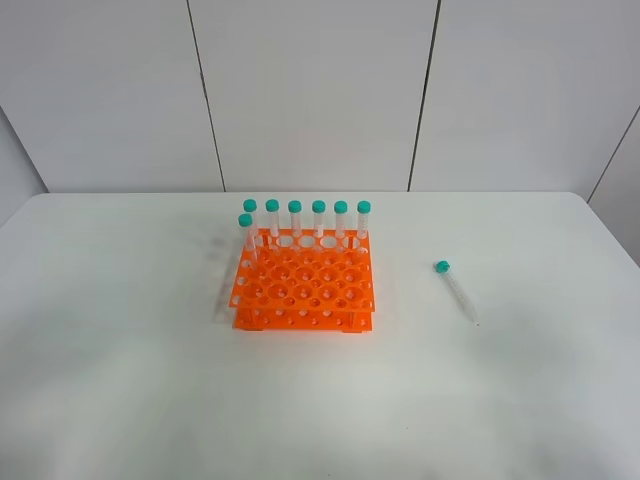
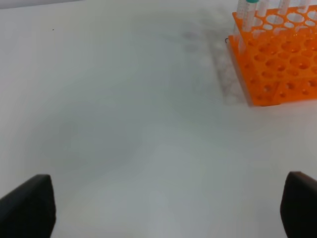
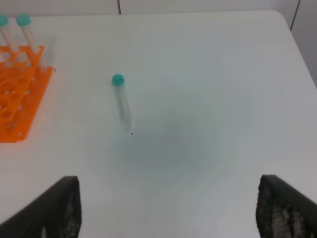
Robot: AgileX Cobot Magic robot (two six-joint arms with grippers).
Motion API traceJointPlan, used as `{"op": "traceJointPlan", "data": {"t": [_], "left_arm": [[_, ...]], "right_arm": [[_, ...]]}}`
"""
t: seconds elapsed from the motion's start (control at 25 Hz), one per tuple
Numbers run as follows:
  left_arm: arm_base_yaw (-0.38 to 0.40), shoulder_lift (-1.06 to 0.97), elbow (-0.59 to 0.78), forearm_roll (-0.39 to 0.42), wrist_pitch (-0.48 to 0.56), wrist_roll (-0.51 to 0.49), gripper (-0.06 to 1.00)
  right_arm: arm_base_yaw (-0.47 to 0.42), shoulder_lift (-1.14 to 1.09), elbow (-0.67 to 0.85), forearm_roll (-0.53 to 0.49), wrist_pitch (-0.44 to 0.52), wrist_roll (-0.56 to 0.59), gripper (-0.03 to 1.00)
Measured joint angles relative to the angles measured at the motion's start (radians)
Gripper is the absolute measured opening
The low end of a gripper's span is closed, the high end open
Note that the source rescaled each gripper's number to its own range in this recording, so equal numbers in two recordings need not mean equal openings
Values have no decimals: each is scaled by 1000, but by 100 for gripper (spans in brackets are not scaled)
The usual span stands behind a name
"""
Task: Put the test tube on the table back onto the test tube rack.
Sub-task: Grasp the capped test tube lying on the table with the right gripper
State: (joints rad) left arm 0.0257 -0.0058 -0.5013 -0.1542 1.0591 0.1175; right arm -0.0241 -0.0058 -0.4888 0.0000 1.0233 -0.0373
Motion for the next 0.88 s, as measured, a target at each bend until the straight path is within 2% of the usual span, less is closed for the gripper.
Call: {"op": "traceJointPlan", "data": {"t": [0.4, 0.56, 0.68, 0.88], "left_arm": [[0, 0, 0, 0, -1, 0, 100], [0, 0, 0, 0, -1, 0, 100], [0, 0, 0, 0, -1, 0, 100], [0, 0, 0, 0, -1, 0, 100]], "right_arm": [[0, 0, -4, -6, 0, -1, 100], [0, 35, -81, 9, -2, -10, 100], [0, 179, -183, 17, -17, -33, 100], [0, 499, -386, 49, -1, -169, 100]]}}
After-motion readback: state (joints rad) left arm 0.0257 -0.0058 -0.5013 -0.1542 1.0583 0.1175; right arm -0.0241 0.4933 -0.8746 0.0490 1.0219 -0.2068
